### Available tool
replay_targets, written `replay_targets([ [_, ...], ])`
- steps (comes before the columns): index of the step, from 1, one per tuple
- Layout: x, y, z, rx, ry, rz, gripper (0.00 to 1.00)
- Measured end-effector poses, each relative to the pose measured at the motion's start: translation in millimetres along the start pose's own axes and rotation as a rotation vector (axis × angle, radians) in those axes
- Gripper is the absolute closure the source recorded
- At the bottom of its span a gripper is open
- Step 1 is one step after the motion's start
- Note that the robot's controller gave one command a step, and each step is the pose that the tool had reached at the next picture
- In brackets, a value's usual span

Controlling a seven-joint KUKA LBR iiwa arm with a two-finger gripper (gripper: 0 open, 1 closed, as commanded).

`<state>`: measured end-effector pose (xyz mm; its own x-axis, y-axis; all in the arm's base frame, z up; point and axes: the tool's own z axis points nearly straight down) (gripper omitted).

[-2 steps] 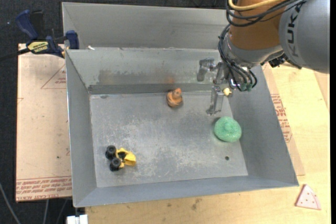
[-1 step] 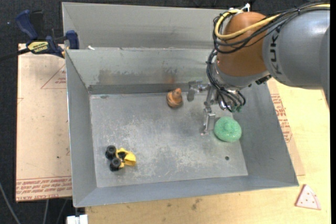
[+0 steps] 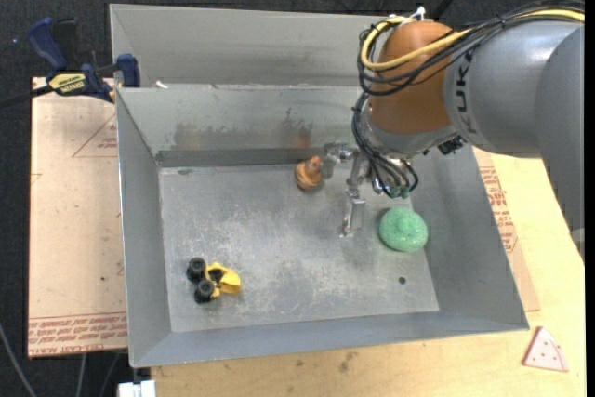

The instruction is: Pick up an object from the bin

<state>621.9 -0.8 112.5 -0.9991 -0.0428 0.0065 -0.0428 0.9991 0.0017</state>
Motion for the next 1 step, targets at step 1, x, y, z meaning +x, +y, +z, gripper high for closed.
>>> replay_targets([
  [1, -18.7, 7.8, -11.1, 0.001, -0.012, -0.040, 0.00],
])
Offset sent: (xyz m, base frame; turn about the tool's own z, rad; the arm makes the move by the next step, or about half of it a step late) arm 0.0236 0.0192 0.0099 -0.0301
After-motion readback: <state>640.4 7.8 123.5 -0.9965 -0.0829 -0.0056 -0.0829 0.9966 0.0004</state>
